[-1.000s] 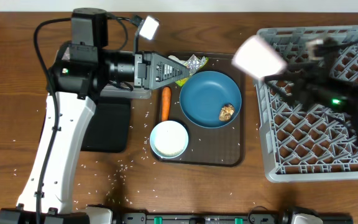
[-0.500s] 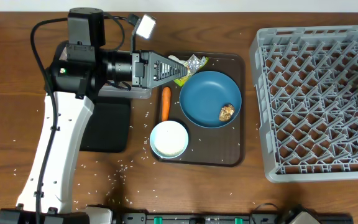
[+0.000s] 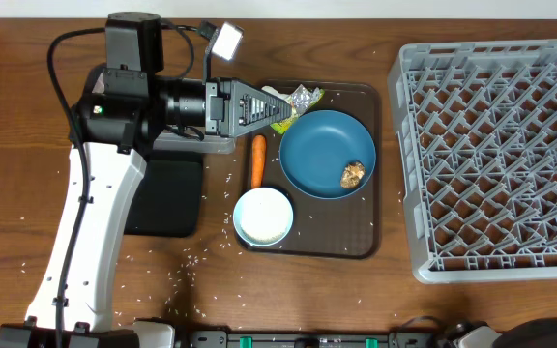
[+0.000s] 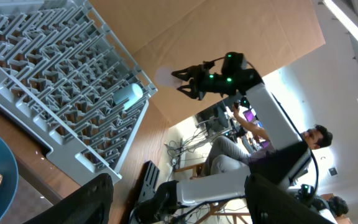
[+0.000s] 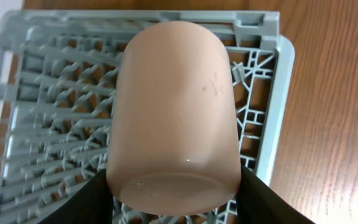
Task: Sort waste into correct bins and load items into the dishwasher rack
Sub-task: 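Place the pink cup into the dish rack with the right gripper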
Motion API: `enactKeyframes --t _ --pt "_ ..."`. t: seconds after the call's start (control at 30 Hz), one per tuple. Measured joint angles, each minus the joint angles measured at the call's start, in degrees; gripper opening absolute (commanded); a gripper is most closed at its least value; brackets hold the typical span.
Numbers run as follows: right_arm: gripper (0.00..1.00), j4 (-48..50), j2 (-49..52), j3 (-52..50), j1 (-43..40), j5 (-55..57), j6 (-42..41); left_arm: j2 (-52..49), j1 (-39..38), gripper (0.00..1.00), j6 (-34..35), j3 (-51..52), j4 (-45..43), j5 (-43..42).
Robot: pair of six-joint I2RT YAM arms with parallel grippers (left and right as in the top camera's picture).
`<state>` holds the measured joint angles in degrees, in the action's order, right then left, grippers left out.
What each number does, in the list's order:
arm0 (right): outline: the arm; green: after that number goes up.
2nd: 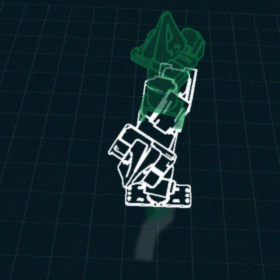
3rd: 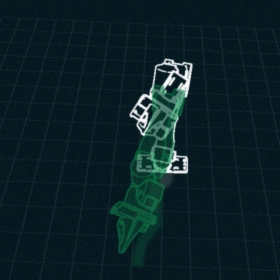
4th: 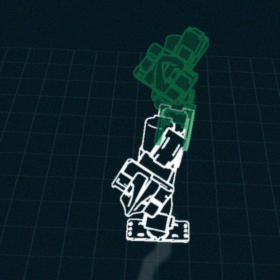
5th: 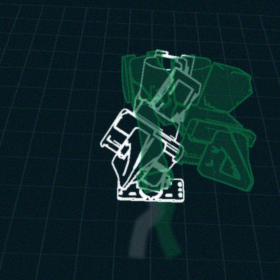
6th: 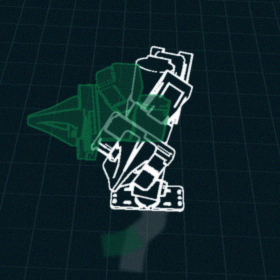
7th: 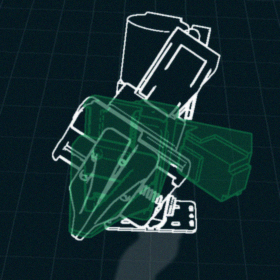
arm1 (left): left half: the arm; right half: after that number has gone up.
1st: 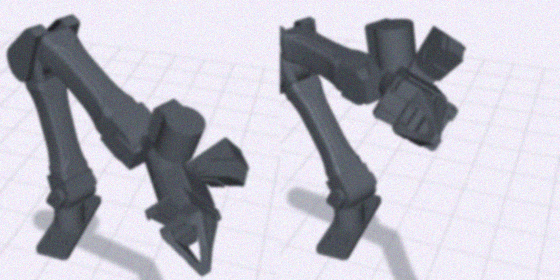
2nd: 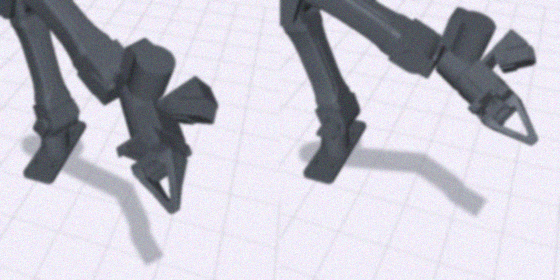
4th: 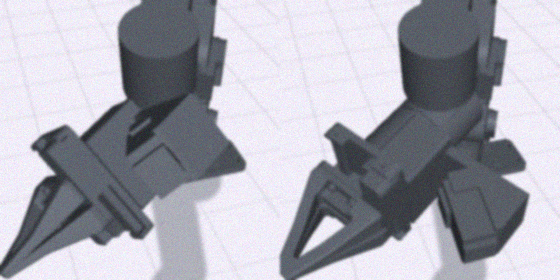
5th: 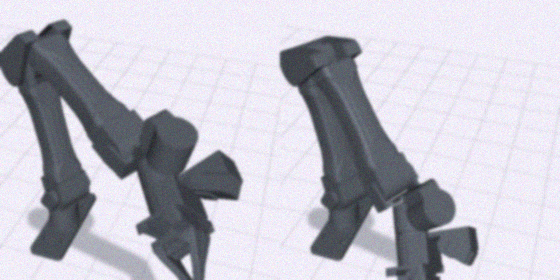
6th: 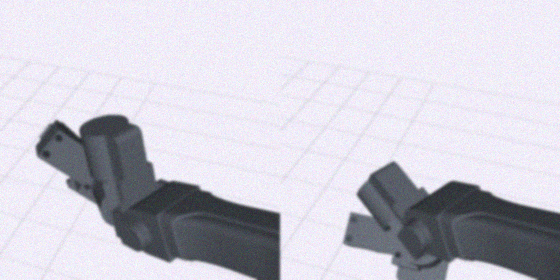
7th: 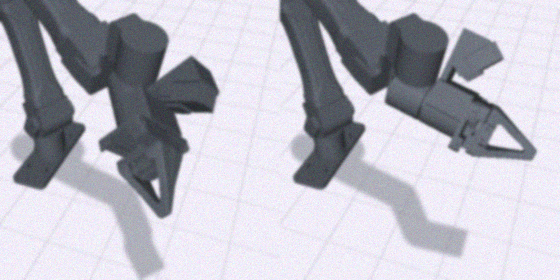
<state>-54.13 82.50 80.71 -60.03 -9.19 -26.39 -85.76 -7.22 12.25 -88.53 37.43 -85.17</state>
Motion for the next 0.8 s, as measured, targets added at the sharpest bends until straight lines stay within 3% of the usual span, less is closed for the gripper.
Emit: enactKeyframes --t 0.3,0.33,0.43,0.5,0.8 --pt "0.46 4.20 9.49 0.00 -3.69 -4.92 -5.09 0.00 0.00 0.69 0.00 0.00 0.09 0.02" --pt "0.49 4.76 10.23 0.00 -3.69 -5.44 -5.38 0.00 0.00 0.69 0.00 0.00 0.13 0.02" --pt "0.79 6.51 12.15 0.00 -3.69 -7.41 -6.86 0.00 0.00 0.69 0.00 0.00 0.11 0.02" --pt "0.87 7.34 12.79 0.00 -3.69 -8.70 -7.65 0.00 0.00 0.69 0.00 0.00 0.11 0.02" --pt "0.99 7.69 12.09 0.33 -3.69 -16.33 -8.74 0.00 0.00 0.68 -0.02 0.00 0.13 0.09"
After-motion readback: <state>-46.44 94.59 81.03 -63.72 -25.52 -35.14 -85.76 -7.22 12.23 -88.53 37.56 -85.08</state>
